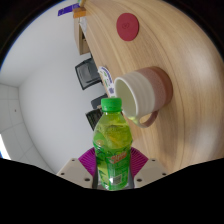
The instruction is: Pour water
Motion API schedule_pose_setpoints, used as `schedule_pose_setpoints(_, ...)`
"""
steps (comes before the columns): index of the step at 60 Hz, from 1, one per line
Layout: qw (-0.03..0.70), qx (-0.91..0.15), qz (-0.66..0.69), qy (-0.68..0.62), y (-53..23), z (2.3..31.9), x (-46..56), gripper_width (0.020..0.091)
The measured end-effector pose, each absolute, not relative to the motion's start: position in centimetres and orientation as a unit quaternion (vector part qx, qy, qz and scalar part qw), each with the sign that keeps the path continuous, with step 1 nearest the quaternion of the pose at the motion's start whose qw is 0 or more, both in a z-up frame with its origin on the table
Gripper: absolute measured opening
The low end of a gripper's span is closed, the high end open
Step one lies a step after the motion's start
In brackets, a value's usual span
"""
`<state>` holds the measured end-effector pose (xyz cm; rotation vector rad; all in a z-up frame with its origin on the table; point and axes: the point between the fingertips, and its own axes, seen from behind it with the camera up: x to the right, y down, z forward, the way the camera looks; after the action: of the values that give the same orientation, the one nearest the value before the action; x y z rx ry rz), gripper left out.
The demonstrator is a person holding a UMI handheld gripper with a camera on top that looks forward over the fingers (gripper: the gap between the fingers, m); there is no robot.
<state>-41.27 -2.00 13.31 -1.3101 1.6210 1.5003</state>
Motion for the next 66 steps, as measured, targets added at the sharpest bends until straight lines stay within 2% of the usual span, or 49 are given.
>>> schedule_pose_setpoints(16,0.257,-0.497,0.560,0.610,-2.1,12.2,-40.9,0.0409)
schedule_pose_setpoints(25,0.269,-0.527,0.556,0.584,-2.5,12.8,-41.5,0.0412)
schedule_pose_setpoints(32,0.346,-0.602,0.518,0.499,-3.3,15.5,-41.0,0.0413)
schedule_pose_setpoints(40,0.458,-0.700,0.399,0.375,-3.8,18.8,-36.5,0.0415)
schedule_pose_setpoints(50,0.549,-0.752,0.263,0.254,-4.2,22.5,-30.1,0.0415)
schedule_pose_setpoints(58,0.591,-0.780,0.118,0.166,-3.8,22.3,-23.9,0.0428)
schedule_pose_setpoints(66,0.600,-0.792,0.034,0.109,-2.8,19.7,-19.2,0.0427)
